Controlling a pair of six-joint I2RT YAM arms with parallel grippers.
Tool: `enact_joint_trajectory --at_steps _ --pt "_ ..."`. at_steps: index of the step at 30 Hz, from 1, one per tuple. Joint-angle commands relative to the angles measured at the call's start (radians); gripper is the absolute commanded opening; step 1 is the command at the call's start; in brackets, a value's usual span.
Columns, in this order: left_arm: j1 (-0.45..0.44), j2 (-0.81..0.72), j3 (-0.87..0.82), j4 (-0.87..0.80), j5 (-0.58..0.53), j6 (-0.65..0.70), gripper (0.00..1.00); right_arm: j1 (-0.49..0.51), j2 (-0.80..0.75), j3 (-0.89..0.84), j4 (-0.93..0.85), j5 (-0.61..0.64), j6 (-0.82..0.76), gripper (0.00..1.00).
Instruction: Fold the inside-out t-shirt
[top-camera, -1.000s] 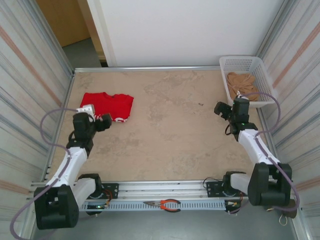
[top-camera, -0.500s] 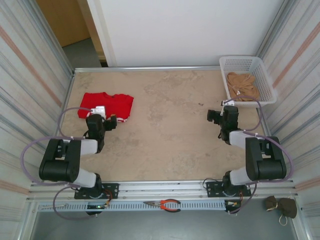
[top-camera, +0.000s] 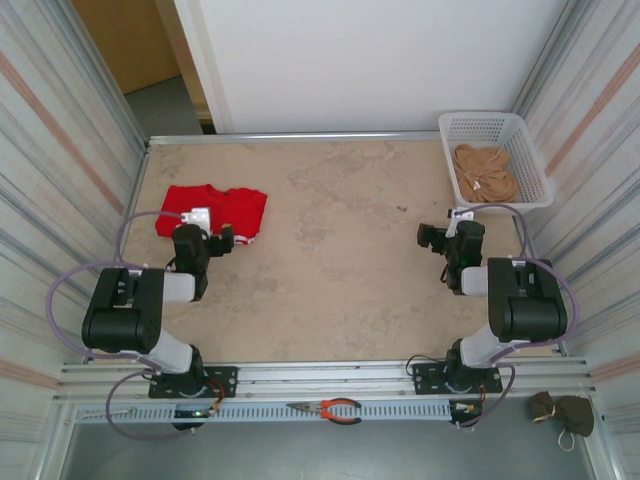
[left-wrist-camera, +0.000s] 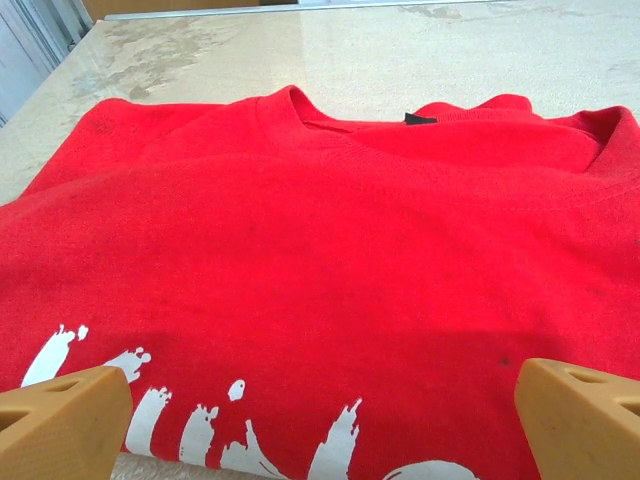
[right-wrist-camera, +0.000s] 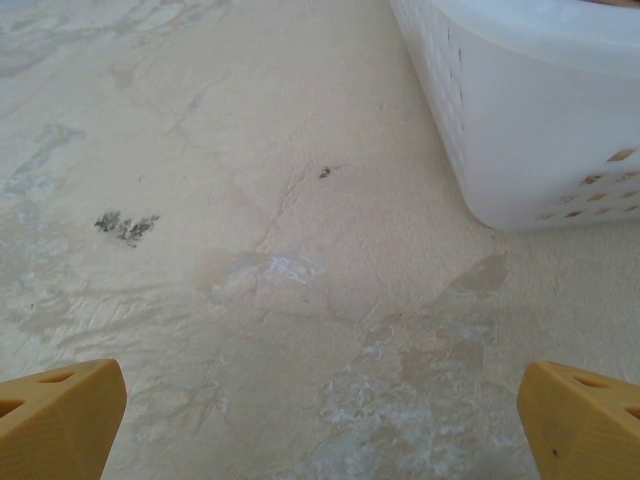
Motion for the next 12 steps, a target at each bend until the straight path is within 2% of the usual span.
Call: enact_joint_trajectory --at_steps 1,12 --pt "0.006 -0.006 0.015 0.023 0.011 0.006 0.99 0.003 -0.016 0.017 0.024 -0.002 -0.010 0.99" --pt "0.007 -0.006 0.015 0.021 0.012 0.005 0.99 0.004 -0.016 0.015 0.025 -0.002 -0.012 0.99"
